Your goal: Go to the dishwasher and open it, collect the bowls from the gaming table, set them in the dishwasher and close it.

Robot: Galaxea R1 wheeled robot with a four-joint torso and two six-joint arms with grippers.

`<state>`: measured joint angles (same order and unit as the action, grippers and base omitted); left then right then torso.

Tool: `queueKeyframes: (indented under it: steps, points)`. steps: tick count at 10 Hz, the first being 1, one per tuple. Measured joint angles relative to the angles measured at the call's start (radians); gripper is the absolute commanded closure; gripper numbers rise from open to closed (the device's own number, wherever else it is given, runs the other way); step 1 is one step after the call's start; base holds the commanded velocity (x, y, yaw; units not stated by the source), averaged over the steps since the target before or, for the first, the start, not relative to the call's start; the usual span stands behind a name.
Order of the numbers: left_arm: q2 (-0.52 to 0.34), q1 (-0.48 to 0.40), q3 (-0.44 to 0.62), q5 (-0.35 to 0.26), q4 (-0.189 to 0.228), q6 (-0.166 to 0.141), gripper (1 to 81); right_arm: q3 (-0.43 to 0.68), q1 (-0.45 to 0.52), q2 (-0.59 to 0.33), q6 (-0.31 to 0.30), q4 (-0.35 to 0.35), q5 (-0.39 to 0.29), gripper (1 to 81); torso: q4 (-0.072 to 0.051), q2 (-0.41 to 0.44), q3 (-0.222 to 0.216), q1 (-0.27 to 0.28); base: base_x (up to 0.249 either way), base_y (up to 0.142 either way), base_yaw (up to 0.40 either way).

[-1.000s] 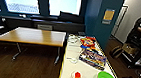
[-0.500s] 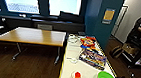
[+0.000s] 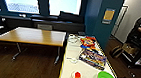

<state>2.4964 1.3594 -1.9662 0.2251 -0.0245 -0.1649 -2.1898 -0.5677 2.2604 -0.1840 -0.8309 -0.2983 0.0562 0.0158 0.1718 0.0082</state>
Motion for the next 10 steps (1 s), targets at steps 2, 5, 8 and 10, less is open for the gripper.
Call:
queueKeyframes:
  steps: [2, 5, 8, 10]
  points:
    - [-0.001, 0.0, -0.001, 0.0, 0.0, 0.0, 1.0, -0.005, -0.009, 0.025, 0.0, 0.0, 0.0, 1.0, 0.0, 0.0, 0.0, 0.0, 0.0, 0.0, 0.0]
    - [0.001, 0.0, -0.007, 0.0, -0.001, 0.0, 1.0, -0.018, -0.028, 0.043, 0.0, 0.0, 0.011, 1.0, 0.0, 0.0, 0.0, 0.0, 0.0, 0.0, 0.0]
    - [0.004, 0.0, -0.012, 0.0, -0.001, 0.0, 1.0, -0.025, -0.064, 0.067, 0.0, 0.0, 0.012, 1.0, 0.0, -0.001, 0.0, 0.0, 0.0, 0.0, 0.0]
    - [0.008, -0.004, -0.012, -0.001, -0.001, 0.0, 1.0, -0.034, -0.087, 0.076, 0.0, 0.0, 0.028, 1.0, 0.0, -0.001, 0.0, 0.0, 0.0, 0.0, 0.0]
